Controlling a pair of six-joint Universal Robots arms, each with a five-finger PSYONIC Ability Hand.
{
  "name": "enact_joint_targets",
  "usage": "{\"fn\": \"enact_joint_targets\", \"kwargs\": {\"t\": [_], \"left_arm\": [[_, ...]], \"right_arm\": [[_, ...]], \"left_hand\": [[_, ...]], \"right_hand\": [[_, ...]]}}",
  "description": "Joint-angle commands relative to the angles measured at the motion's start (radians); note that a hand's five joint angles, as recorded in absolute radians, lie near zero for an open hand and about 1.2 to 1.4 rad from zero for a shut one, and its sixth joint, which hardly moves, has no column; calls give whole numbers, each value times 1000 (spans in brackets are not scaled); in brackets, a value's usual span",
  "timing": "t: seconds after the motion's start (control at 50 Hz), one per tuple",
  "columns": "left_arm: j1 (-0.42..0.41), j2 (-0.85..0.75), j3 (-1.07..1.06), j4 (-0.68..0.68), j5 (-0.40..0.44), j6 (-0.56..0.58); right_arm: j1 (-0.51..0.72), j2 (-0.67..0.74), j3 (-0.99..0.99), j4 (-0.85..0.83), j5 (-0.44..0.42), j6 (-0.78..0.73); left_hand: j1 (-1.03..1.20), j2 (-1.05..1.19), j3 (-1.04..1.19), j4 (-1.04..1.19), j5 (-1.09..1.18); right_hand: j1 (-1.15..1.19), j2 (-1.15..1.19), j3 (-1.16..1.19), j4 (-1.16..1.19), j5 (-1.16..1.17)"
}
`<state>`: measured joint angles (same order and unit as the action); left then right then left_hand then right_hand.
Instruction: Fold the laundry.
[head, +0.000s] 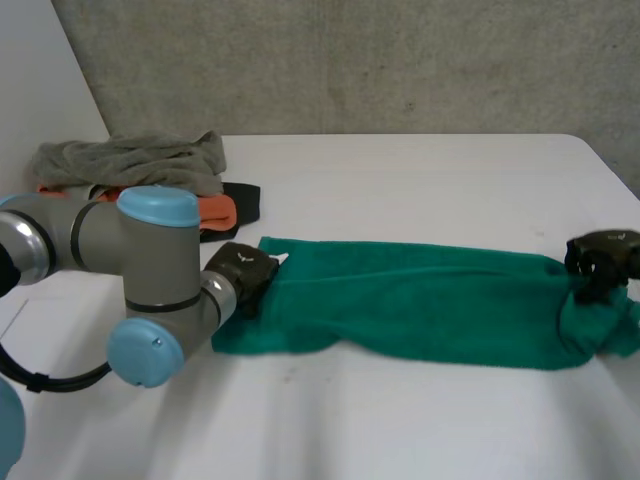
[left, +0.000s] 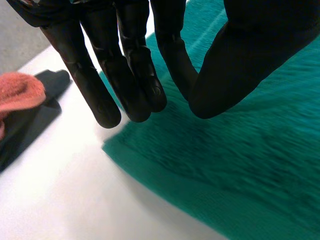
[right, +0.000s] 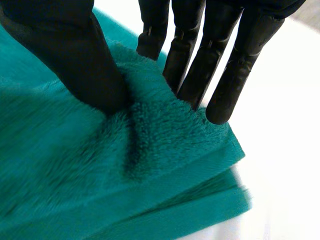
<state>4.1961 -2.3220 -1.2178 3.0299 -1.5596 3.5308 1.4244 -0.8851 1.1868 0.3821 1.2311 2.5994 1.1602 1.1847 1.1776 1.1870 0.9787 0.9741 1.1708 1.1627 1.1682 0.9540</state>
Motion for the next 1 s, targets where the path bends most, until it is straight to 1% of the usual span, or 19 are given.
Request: {"fn": "enact_joint_targets", "kwargs": {"t": [0.02,0.04,0.1,0.12,0.14,0.16,0.18,0.24,0.28,0.34,0.36,0.42,0.52,0.62,0.64,0.7,0.72,0.8,1.0], "left_arm": [[5,-54,184,164,-33,48],[5,-54,213,194,-48,65],[2,-48,317,352,-126,135],[4,-47,336,389,-144,148],[4,-36,368,483,-175,160],[-1,-28,376,521,-183,161],[-2,-8,389,597,-189,165],[-1,42,396,684,-192,163],[-7,87,377,718,-186,160],[-21,119,309,704,-186,140],[-25,125,281,699,-186,129],[-42,150,157,681,-185,82],[-51,151,20,636,-183,7],[-65,135,-9,512,-160,-151],[-67,119,-5,456,-130,-229],[-70,99,9,380,-57,-344],[-71,86,21,345,-13,-402],[-83,32,73,285,68,-495],[-110,-83,176,253,78,-501]], "right_arm": [[79,-72,-38,-261,45,-4],[103,-78,-62,-355,50,7],[136,-87,-102,-486,59,13],[155,-97,-127,-578,71,19],[166,-103,-136,-627,79,22],[174,-109,-145,-676,87,27],[189,-126,-165,-775,112,37],[221,-153,-176,-905,116,71],[243,-169,-174,-910,108,85],[277,-204,-148,-855,82,97],[281,-218,-133,-839,73,99],[295,-259,-40,-809,48,100],[303,-357,83,-801,42,90],[301,-451,138,-786,48,93],[300,-489,149,-770,44,94],[303,-538,152,-732,21,97],[303,-551,152,-720,15,97],[304,-612,149,-669,-18,100],[327,-753,148,-617,-30,122]], "left_hand": [[236,212,219,209,243],[236,212,219,209,243],[236,212,219,209,243],[236,212,219,209,243],[236,212,219,209,243],[236,212,219,209,243],[236,212,219,209,243],[236,212,219,209,243],[236,212,219,209,243],[236,212,219,209,243],[132,107,114,105,139],[-513,-537,-530,-539,-506],[-703,-727,-720,-730,-696],[-729,-754,-747,-756,-723],[-729,-754,-747,-756,-723],[-727,-751,-744,-753,-720],[-721,-745,-738,-748,-714],[-700,-725,-718,-727,-693],[-653,-678,-671,-680,-646]], "right_hand": [[422,225,234,228,268],[422,225,234,228,268],[422,225,234,228,268],[422,225,234,228,268],[422,225,234,228,268],[422,225,234,228,268],[422,225,234,228,268],[422,225,234,228,268],[422,225,234,228,268],[422,225,234,228,268],[422,225,234,228,268],[422,225,234,228,268],[422,225,234,228,268],[422,225,234,228,268],[422,225,234,228,268],[422,225,234,228,268],[422,225,234,228,268],[422,225,234,228,268],[422,225,234,228,268]]}}
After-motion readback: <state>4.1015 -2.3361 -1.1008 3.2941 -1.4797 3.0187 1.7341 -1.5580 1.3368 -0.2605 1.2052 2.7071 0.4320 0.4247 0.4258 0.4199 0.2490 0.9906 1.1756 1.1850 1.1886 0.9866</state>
